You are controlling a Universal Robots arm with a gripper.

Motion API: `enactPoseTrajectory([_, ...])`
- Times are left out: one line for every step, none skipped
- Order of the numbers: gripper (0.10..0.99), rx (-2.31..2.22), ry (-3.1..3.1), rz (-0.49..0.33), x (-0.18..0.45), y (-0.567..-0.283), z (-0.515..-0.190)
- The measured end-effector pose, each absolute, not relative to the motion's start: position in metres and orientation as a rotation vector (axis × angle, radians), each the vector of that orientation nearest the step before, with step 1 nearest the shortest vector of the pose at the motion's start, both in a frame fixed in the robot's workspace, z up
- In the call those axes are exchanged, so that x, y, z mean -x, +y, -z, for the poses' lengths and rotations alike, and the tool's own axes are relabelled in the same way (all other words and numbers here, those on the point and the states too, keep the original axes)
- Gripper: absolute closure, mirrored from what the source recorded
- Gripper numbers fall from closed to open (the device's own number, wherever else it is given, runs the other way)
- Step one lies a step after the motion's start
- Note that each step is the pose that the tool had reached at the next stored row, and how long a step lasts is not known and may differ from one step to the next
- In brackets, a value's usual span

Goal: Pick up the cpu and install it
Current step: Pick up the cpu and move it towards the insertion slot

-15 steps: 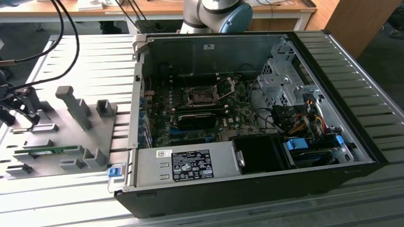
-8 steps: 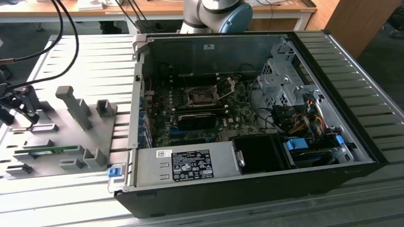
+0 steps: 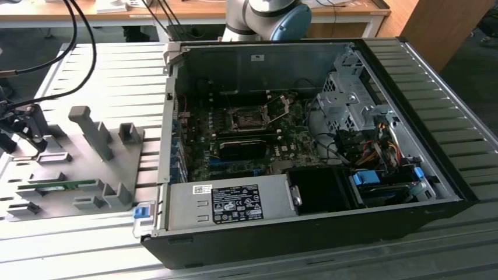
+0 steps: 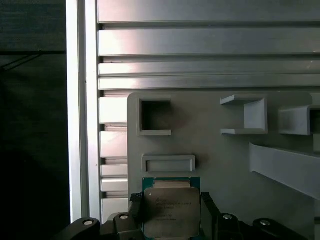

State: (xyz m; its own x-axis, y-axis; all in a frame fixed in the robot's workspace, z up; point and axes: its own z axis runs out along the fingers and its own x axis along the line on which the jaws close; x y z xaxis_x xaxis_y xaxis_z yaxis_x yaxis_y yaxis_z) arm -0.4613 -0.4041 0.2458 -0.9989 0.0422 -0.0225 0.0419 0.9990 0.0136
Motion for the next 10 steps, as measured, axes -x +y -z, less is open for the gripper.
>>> enactPoseTrajectory([0.545,-0.066,3.118,-0.020,0.4613,-0.4041,-0.2461])
enactPoseTrajectory([0.545,-0.066,3.118,-0.020,0.4613,-0.4041,-0.2464])
enactPoseTrajectory([0.545,-0.066,3.118,-0.020,0.4612,-0.4041,-0.2467])
enactPoseTrajectory([0.545,-0.066,3.118,-0.021,0.4613,-0.4041,-0.2471])
enactPoseTrajectory([0.545,-0.066,3.118,-0.021,0.4613,-0.4041,-0.2477])
enactPoseTrajectory([0.545,-0.066,3.118,-0.021,0.4613,-0.4041,-0.2481])
enactPoseTrajectory([0.545,-0.066,3.118,-0.021,0.4613,-0.4041,-0.2486])
enactPoseTrajectory([0.545,-0.066,3.118,-0.021,0.4613,-0.4041,-0.2493])
enactPoseTrajectory([0.545,-0.066,3.118,-0.021,0.4613,-0.4041,-0.2500])
enactPoseTrajectory([0.545,-0.066,3.118,-0.021,0.4613,-0.4041,-0.2507])
